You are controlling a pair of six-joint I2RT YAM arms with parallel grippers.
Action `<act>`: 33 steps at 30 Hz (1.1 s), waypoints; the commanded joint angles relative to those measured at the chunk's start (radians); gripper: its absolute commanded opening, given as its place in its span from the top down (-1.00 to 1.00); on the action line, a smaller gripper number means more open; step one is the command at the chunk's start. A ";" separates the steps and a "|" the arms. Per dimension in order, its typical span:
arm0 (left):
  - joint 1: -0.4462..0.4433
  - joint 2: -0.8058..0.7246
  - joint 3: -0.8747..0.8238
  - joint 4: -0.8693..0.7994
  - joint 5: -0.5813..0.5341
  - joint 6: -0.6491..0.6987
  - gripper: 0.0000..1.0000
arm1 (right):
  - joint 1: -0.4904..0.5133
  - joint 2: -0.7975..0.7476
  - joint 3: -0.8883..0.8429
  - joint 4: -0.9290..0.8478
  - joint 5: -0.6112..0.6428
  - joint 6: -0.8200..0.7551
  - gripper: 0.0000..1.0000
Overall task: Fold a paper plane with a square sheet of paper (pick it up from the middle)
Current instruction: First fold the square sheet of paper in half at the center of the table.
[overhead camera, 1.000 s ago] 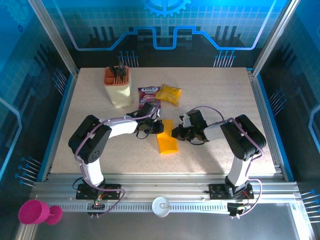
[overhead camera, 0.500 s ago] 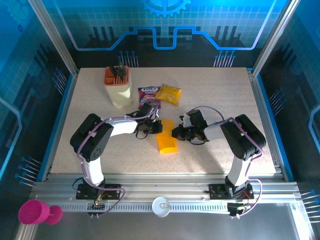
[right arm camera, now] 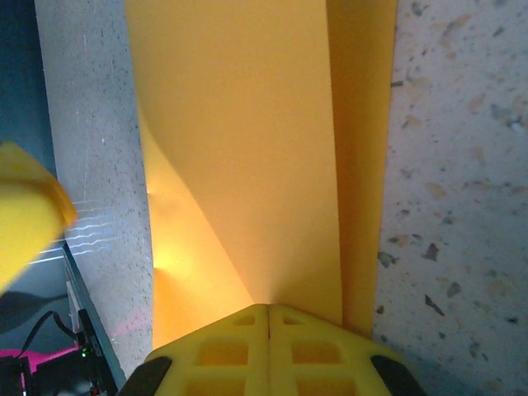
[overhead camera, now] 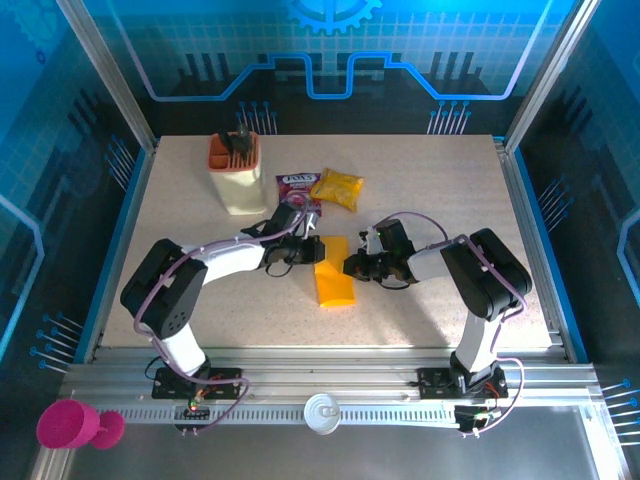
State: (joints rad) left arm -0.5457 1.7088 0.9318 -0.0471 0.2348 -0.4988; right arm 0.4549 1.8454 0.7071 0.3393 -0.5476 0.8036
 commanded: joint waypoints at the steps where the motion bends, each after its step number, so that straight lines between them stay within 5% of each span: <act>1: -0.034 -0.048 -0.051 -0.023 0.033 -0.009 0.75 | 0.019 0.144 -0.028 -0.091 0.174 -0.037 1.00; 33: -0.188 0.009 -0.159 0.018 0.020 -0.046 0.86 | 0.015 0.144 -0.021 -0.105 0.178 -0.041 1.00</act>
State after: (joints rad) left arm -0.7235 1.6928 0.7925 -0.0372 0.2443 -0.5484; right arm 0.4484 1.8507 0.7136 0.3313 -0.5621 0.8036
